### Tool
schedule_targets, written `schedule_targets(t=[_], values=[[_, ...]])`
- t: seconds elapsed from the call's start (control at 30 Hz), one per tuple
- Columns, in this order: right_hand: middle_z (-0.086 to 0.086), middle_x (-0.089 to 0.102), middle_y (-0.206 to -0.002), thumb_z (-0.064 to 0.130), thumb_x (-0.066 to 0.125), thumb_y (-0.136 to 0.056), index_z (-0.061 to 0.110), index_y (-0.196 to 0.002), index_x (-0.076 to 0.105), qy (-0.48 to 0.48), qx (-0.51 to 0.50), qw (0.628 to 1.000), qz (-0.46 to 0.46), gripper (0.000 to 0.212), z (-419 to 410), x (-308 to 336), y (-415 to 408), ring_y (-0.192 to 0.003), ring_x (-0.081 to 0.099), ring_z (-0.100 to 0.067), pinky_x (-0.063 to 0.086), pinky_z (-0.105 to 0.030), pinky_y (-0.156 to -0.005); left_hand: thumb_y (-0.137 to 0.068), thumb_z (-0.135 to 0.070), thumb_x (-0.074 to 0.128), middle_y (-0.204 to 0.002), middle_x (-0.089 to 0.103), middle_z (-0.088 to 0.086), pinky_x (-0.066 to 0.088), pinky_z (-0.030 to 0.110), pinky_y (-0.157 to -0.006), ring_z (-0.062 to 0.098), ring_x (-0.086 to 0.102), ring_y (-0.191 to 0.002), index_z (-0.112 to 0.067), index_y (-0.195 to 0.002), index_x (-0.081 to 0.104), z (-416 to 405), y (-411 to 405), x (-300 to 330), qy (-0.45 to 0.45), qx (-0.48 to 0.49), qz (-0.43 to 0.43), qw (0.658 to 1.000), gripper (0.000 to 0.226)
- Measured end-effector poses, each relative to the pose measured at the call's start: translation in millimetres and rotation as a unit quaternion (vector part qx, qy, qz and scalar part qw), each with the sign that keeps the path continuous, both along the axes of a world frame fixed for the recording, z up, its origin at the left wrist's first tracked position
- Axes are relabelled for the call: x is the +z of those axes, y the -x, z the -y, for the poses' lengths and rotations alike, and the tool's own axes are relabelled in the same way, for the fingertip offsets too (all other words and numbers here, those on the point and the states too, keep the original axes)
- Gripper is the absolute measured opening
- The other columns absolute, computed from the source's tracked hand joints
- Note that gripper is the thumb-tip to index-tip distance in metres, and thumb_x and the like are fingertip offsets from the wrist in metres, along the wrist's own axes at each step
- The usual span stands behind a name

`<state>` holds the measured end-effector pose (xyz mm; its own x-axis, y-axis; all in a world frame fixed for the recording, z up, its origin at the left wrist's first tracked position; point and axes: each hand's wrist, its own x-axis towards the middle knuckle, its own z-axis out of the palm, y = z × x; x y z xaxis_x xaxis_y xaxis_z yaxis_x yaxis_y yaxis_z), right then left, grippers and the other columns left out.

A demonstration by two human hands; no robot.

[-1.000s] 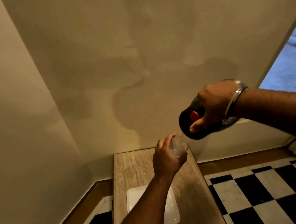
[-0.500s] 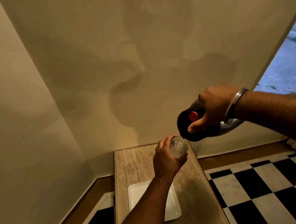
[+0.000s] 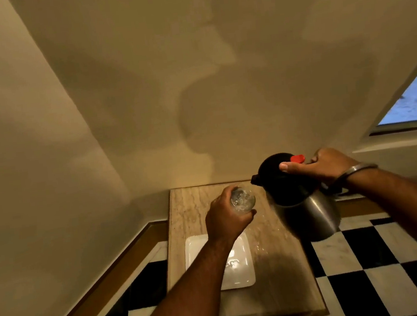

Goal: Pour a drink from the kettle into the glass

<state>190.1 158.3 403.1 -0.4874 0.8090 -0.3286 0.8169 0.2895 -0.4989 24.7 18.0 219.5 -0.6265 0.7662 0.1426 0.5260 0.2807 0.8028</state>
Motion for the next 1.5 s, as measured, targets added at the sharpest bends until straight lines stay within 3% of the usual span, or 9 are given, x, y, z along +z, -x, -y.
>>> schedule_targets(t=[0.2,0.4,0.5,0.7,0.87,0.93,1.03,1.4,1.5], values=[[0.000,0.046,-0.036,0.089,0.059,-0.036,0.017,-0.041,0.047,0.099,-0.097,0.984,-0.113,0.073,-10.2,-64.3,-36.4,-0.036,0.043,-0.016,0.038,-0.033,-0.053,-0.053,-0.058,0.084,-0.121,0.058,-0.005,0.054,0.035,-0.080,0.016,0.056,-0.104,-0.037,-0.123,0.050,-10.7,-12.2,-19.9,0.071,0.053,-0.011,0.996,0.081],[-0.017,0.070,-0.071,0.087,0.049,-0.050,0.001,-0.074,0.068,0.191,-0.162,0.948,-0.195,0.091,0.2,-137.2,-63.5,-0.067,0.064,-0.035,0.052,-0.044,-0.072,-0.057,-0.052,0.084,-0.119,0.061,-0.004,0.048,0.030,-0.083,0.017,0.060,-0.101,-0.028,-0.122,0.050,1.3,-12.4,-53.0,0.199,0.054,0.006,0.979,0.076],[-0.017,0.061,-0.064,0.083,0.043,-0.056,0.007,-0.064,0.061,0.198,-0.206,0.933,-0.220,0.078,10.5,-171.2,-69.7,-0.061,0.056,-0.030,0.045,-0.041,-0.065,-0.059,-0.041,0.086,-0.117,0.061,0.001,0.045,0.031,-0.083,0.023,0.060,-0.101,-0.022,-0.121,0.053,14.9,-8.2,-77.9,0.237,0.040,0.004,0.971,0.073],[-0.005,0.061,-0.051,0.078,0.048,-0.071,0.014,-0.057,0.060,0.210,-0.308,0.897,-0.238,0.067,18.4,-273.0,-72.0,-0.056,0.055,-0.026,0.041,-0.035,-0.058,-0.060,-0.037,0.088,-0.116,0.064,0.006,0.044,0.033,-0.089,0.026,0.059,-0.105,-0.016,-0.121,0.056,24.5,6.6,-161.1,0.270,0.068,0.040,0.960,0.072],[-0.002,0.061,-0.058,0.088,0.032,-0.066,0.020,-0.087,0.060,0.222,-0.335,0.880,-0.254,0.076,27.4,-337.3,-63.0,-0.066,0.059,-0.023,0.044,-0.037,-0.068,-0.060,-0.041,0.088,-0.116,0.064,0.005,0.042,0.030,-0.085,0.025,0.059,-0.104,-0.016,-0.121,0.056,25.1,19.3,-216.7,0.278,0.077,0.056,0.956,0.074],[-0.002,0.063,-0.059,0.092,0.026,-0.062,0.023,-0.072,0.062,0.212,-0.344,0.879,-0.255,0.079,30.5,-359.5,-58.3,-0.068,0.060,-0.025,0.044,-0.041,-0.075,-0.060,-0.041,0.088,-0.116,0.063,0.004,0.039,0.027,-0.083,0.025,0.059,-0.104,-0.016,-0.121,0.056,23.6,23.2,-236.1,0.279,0.074,0.060,0.955,0.073],[-0.005,0.068,-0.063,0.099,0.019,-0.054,0.023,-0.053,0.066,0.206,-0.372,0.873,-0.239,0.090,34.0,-383.6,-52.2,-0.072,0.061,-0.028,0.042,-0.037,-0.074,-0.060,-0.039,0.088,-0.117,0.062,0.003,0.037,0.025,-0.084,0.022,0.058,-0.105,-0.017,-0.121,0.055,21.8,25.2,-256.5,0.281,0.066,0.069,0.955,0.073],[-0.016,0.068,-0.087,0.087,0.009,-0.065,0.012,-0.075,0.061,0.253,-0.419,0.840,-0.234,0.092,54.5,-424.4,-53.4,-0.091,0.061,-0.028,0.037,-0.027,-0.073,-0.061,-0.043,0.086,-0.118,0.062,0.001,0.038,0.026,-0.084,0.022,0.059,-0.104,-0.020,-0.123,0.052,25.5,17.4,-293.6,0.301,0.019,0.047,0.952,0.074],[-0.018,0.069,-0.088,0.079,0.007,-0.078,0.010,-0.070,0.062,0.250,-0.411,0.848,-0.221,0.089,53.7,-421.4,-52.6,-0.091,0.061,-0.030,0.039,-0.035,-0.088,-0.066,-0.050,0.083,-0.131,0.057,0.001,0.043,0.033,-0.090,0.024,0.057,-0.114,-0.021,-0.136,0.045,24.7,18.0,-282.5,0.333,0.003,0.037,0.942,0.085]])
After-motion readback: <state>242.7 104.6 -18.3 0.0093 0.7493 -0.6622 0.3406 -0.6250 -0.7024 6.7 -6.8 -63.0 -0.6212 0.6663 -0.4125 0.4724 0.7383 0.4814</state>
